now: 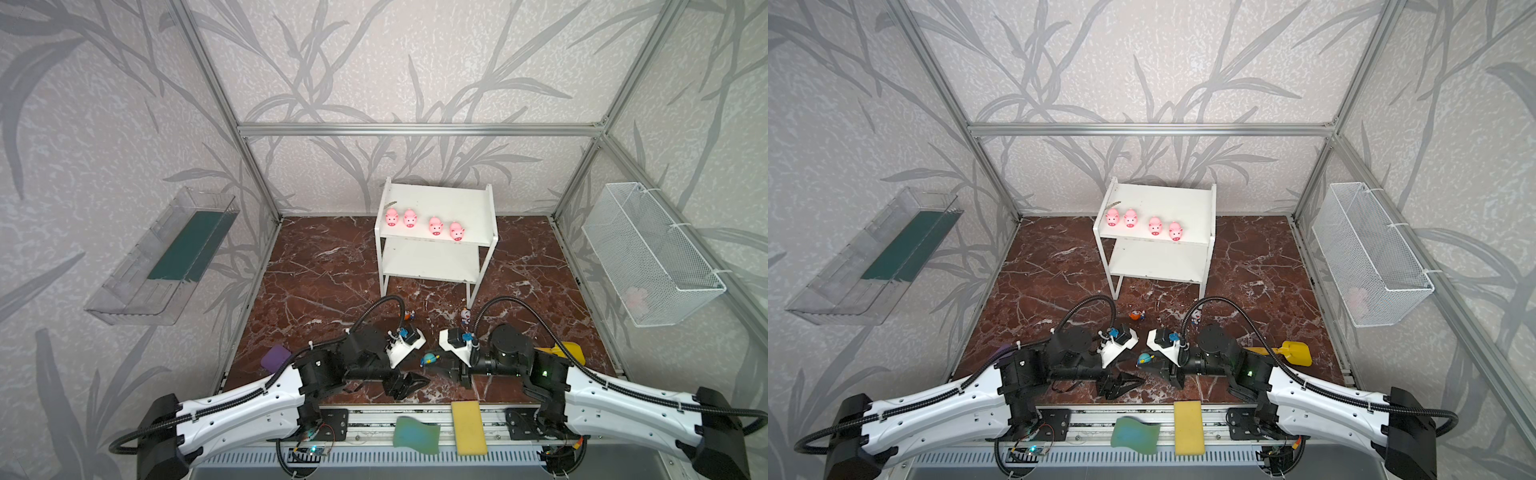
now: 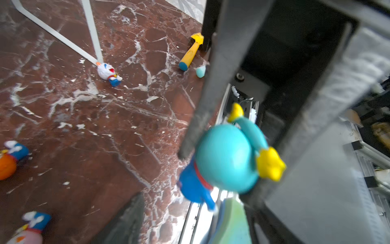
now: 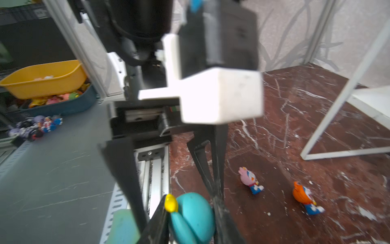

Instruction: Place and organize the plastic toys onto the shelf

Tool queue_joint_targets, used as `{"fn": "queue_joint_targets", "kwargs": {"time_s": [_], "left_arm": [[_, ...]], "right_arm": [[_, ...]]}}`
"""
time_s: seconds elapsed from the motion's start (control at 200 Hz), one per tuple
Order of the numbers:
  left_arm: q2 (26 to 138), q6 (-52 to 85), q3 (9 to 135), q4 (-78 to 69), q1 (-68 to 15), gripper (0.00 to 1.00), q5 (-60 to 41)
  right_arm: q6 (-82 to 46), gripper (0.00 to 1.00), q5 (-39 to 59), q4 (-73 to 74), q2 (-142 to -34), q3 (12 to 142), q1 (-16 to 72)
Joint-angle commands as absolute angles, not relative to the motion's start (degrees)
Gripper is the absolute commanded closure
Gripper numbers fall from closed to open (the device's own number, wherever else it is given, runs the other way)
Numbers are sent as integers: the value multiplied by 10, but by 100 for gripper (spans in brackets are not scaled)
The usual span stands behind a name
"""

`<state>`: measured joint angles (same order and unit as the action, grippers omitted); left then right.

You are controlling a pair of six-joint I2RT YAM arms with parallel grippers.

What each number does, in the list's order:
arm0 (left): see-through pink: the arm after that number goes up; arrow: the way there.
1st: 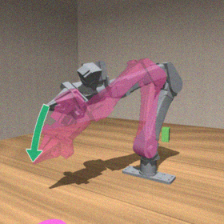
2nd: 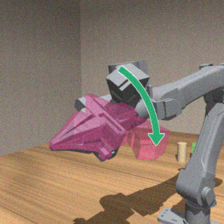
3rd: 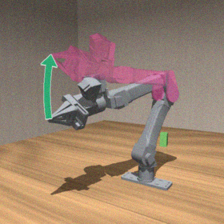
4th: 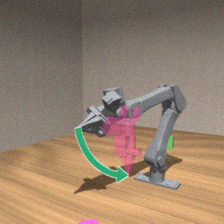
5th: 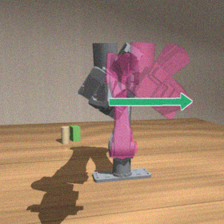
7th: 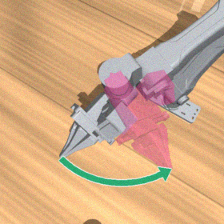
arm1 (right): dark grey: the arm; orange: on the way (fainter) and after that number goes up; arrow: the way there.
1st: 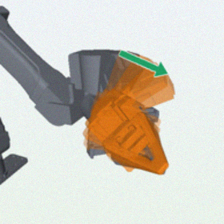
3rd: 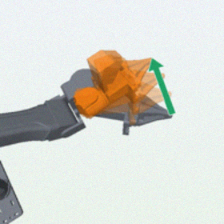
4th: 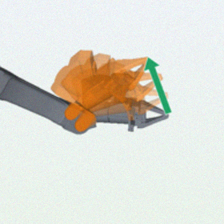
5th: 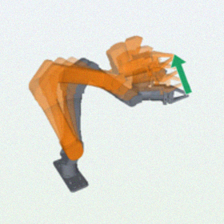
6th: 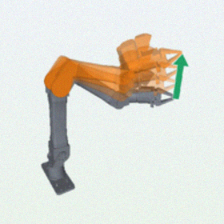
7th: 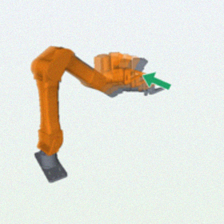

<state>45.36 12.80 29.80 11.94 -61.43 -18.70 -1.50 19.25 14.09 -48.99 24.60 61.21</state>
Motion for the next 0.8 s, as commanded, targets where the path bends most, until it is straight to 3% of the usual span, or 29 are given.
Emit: {"fn": "queue_joint_targets", "kwargs": {"time_s": [0.0, 0.07, 0.39, 0.8], "left_arm": [[405, 99, 332, 224, -610, 12, -80], [373, 84, 343, 267, -607, 1, -25], [312, 34, 361, 341, -603, 1, 187], [278, 27, 352, 337, -599, 1, 241]], "right_arm": [[-25, 71, 111, 154, -519, 273, 611], [-34, 71, 70, 168, -550, 290, 612], [-11, 71, -35, 217, -736, 408, 611], [36, 71, -182, 224, -885, 541, 610]]}}
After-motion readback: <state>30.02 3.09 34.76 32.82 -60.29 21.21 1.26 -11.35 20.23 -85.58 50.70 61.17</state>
